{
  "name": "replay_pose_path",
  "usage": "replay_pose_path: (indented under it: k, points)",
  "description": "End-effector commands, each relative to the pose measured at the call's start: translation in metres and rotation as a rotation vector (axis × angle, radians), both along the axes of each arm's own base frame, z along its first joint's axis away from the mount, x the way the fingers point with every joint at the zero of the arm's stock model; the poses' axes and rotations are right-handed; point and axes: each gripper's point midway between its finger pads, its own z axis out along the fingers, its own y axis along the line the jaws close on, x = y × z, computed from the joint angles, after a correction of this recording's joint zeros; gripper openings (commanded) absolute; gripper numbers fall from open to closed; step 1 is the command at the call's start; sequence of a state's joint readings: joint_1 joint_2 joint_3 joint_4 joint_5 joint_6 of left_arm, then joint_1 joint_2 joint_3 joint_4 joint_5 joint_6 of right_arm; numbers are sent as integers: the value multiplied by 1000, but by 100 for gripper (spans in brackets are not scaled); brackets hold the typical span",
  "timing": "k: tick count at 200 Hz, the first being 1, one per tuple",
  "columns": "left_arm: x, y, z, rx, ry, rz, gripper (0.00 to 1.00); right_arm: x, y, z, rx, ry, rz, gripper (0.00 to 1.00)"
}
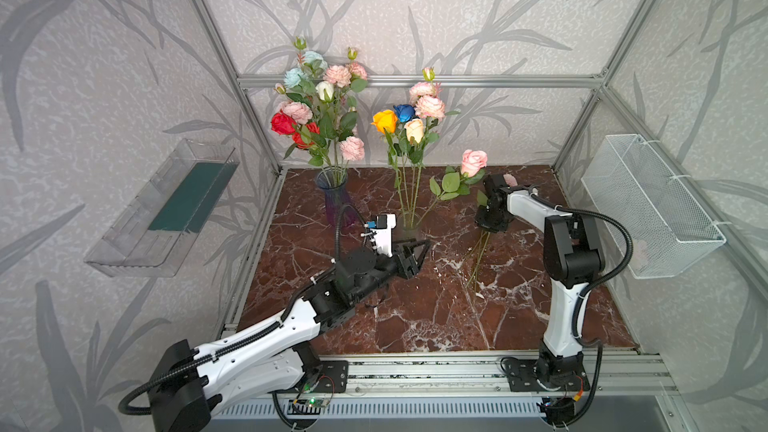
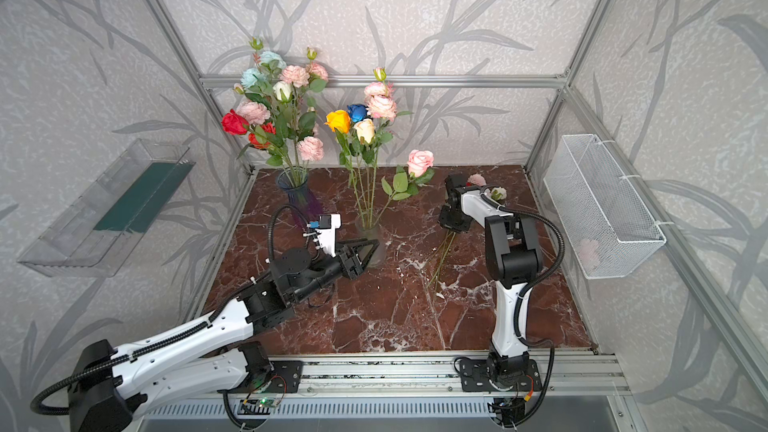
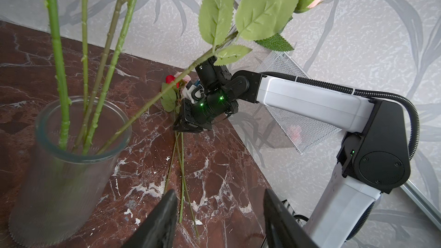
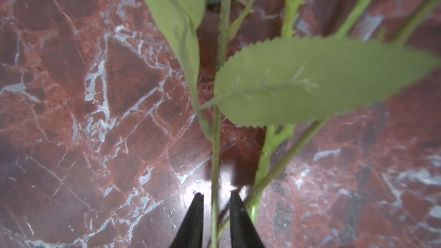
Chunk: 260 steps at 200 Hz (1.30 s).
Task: Arrange the flowers into the vase
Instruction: 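Grasp the red rose stem in the pile with the right gripper, then lift the red rose and carry it over the glass cylinder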
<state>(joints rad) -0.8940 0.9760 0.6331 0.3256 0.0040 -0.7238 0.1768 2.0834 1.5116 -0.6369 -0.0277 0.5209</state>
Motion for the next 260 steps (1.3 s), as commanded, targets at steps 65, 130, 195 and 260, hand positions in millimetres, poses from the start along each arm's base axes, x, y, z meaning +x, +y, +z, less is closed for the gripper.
replay_pose_path:
  k: [65,130,195,260]
  points:
    - [2,7,23,-23,-62,36,59,1,5,11,48,-40,44,3]
    - [5,16,29,-5,-105,80,59,-9,40,141,180,-435,114,0]
    - [21,64,38,84,-204,323,66,-91,32,282,157,-1025,66,0]
    - [50,175,27,-18,-164,815,74,-178,55,420,285,-1495,185,0]
